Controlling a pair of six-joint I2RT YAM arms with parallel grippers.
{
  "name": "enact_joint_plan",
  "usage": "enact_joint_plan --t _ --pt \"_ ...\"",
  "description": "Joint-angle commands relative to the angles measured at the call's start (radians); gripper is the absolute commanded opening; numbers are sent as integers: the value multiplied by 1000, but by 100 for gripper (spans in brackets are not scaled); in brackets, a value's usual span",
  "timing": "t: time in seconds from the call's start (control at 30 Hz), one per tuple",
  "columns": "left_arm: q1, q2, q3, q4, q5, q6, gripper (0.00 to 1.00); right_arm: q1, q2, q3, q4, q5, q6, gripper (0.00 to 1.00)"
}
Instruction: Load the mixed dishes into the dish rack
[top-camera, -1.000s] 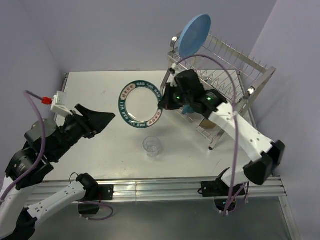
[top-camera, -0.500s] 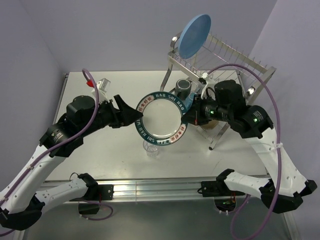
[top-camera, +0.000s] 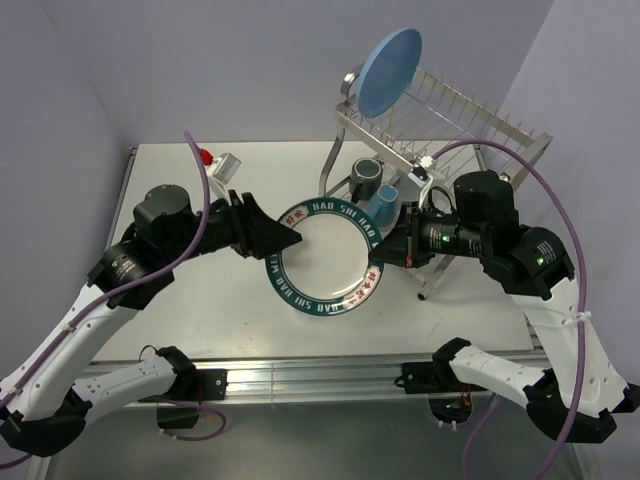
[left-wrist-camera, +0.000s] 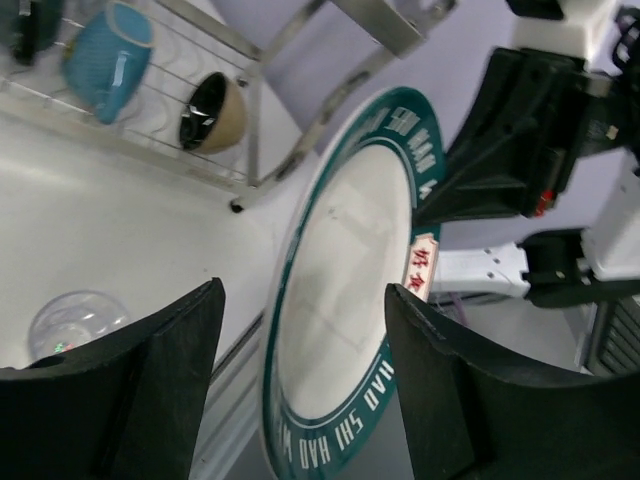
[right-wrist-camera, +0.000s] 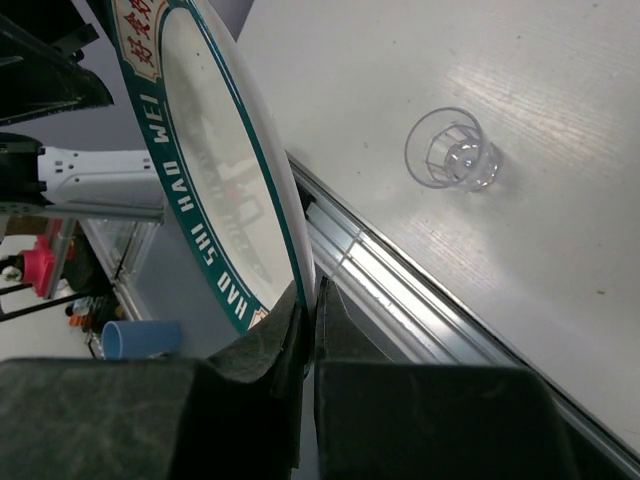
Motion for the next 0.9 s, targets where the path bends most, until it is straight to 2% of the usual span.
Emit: enact_joint_plan --t 0.0,0.07,0.17,0.2,0.27,0.33,0.37,0.43,0.47,0.5,0.57,0.77,0.83,0.87 --pt "1 -7 -34 162 179 3 69 -23 0 30 87 -98 28 0" --pt "1 -9 -51 209 219 -17 65 -32 3 30 96 -105 29 0" --pt "1 -10 -71 237 285 -32 40 -46 10 48 102 -107 31 0" --pt "-1 -7 -72 237 304 -32 19 -55 12 55 102 -109 31 0" --pt "1 -1 -68 228 308 -31 1 -63 20 81 104 -115 39 0" --pt "1 7 -63 229 308 -29 0 -74 27 98 96 -104 42 0" --pt "1 10 -45 231 296 -26 0 -77 30 125 87 -93 40 7" --pt "1 19 -22 217 241 -11 0 -80 39 163 64 -41 27 35" --pt "1 25 16 210 218 -2 0 -79 43 205 30 -15 20 59" --pt "1 46 41 185 194 6 0 -80 44 225 12 6 14 72" --pt "1 79 125 162 126 40 0 -80 50 283 -54 84 -9 90" --pt "1 279 384 121 -46 127 0 -80 -14 305 -151 203 -38 93" --pt "1 335 510 108 -83 159 0 -80 -72 271 -152 227 -18 90" --pt "1 362 552 93 -107 170 0 -79 -101 207 -143 233 -10 81"
